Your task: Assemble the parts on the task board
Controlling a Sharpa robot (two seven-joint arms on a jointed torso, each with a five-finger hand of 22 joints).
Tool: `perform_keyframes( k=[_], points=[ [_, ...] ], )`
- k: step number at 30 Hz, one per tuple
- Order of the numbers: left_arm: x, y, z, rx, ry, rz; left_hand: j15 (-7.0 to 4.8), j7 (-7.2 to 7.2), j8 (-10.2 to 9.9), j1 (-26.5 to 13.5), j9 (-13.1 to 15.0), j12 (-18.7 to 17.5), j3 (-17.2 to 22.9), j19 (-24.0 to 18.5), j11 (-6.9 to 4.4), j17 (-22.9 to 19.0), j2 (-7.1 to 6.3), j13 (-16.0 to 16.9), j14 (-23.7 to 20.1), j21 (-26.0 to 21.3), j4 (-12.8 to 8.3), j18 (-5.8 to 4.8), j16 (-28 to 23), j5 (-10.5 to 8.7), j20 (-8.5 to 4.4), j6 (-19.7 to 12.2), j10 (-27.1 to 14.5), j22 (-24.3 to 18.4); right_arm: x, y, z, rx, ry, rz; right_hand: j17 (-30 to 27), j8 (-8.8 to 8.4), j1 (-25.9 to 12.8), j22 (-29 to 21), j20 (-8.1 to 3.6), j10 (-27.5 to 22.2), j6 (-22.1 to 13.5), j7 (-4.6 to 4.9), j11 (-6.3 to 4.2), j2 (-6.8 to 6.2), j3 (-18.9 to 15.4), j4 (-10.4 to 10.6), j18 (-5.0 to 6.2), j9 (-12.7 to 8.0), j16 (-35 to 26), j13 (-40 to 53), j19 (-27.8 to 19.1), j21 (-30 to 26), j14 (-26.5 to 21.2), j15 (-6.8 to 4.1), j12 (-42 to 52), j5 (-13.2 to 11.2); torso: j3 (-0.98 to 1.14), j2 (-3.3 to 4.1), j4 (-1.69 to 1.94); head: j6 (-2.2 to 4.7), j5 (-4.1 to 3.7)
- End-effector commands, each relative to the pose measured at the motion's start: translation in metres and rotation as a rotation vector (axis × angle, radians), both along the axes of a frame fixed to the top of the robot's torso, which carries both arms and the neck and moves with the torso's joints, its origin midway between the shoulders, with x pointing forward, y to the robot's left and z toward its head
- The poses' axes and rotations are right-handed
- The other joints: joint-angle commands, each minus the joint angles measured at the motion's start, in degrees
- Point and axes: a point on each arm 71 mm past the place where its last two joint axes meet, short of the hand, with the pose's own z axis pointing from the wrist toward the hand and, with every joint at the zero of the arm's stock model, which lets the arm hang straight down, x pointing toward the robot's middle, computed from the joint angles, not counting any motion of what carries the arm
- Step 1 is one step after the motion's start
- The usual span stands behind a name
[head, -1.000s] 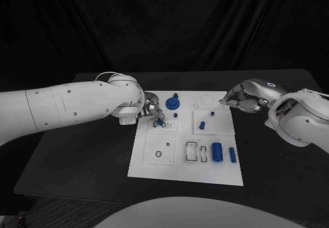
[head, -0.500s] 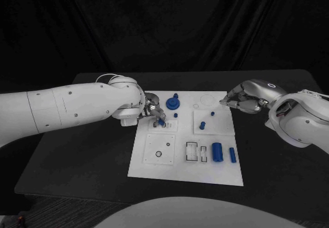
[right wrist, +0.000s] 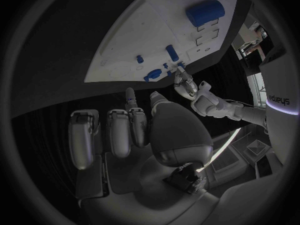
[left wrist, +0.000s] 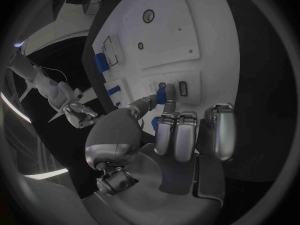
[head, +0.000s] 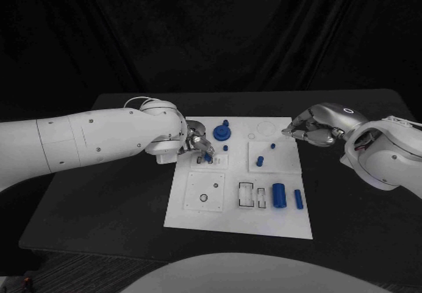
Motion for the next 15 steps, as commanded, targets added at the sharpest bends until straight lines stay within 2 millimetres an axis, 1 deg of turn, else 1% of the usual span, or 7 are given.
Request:
perform_keyframes(
  k=[1, 8, 15],
  points=[
    [-0.0036, -0.0016, -0.0052, -0.005, 0.017, -0.005, 0.03, -0.11, -0.31, -0.01, -0.11, 0.16, 0.27, -0.31, 0.15, 15.1, 0.54, 15.07, 6.05, -0.21, -0.09, 1.04, 0.15, 0.27, -0.07, -0.33, 5.89, 8.82, 0.0, -0.0016, -0.0019, -0.008, 0.009, -0.016, 4.34, -0.26, 0.48, 14.76, 0.38, 1.37, 0.4, 0.06, 0.35, 0.04, 0.02, -0.19, -0.19, -0.06, -0.3, 3.97, 5.32, -0.31, 4.12, 0.39, -0.32, 0.34, 0.0, 0.03, 0.04, -0.01, 0.02],
    [-0.0051, -0.0012, -0.0068, -0.006, 0.02, -0.004, 0.04, -0.09, -0.36, -0.03, -0.13, 0.16, 0.3, -0.41, 0.16, 15.1, 0.56, 15.07, 6.05, -0.29, -0.07, 1.07, 0.15, 0.27, -0.06, -0.36, 5.89, 8.75, -0.0001, -0.0015, -0.0029, -0.011, 0.013, -0.016, 4.28, -0.28, 0.63, 14.76, 0.39, 1.25, 0.43, 0.05, 0.34, 0.05, 0.03, -0.18, -0.19, -0.08, -0.33, 3.67, 5.32, -0.3, 4.11, 0.39, -0.6, 0.44, -0.01, 0.05, -0.01, -0.01, 0.14],
    [-0.0066, -0.0015, -0.0082, -0.008, 0.023, -0.006, 0.04, -0.09, -0.38, -0.04, -0.13, 0.16, 0.31, -0.48, 0.17, 15.1, 0.57, 15.07, 6.05, -0.35, -0.07, 1.09, 0.15, 0.27, -0.05, -0.37, 5.89, 8.7, 0.0, -0.0012, -0.0036, -0.013, 0.017, -0.017, 4.18, -0.31, 0.78, 14.77, 0.39, 1.15, 0.44, 0.05, 0.33, 0.07, 0.05, -0.15, -0.19, -0.1, -0.38, 3.4, 5.33, -0.29, 4.09, 0.39, -0.85, 0.59, -0.01, 0.01, 0.03, -0.01, 0.21]
  ],
)
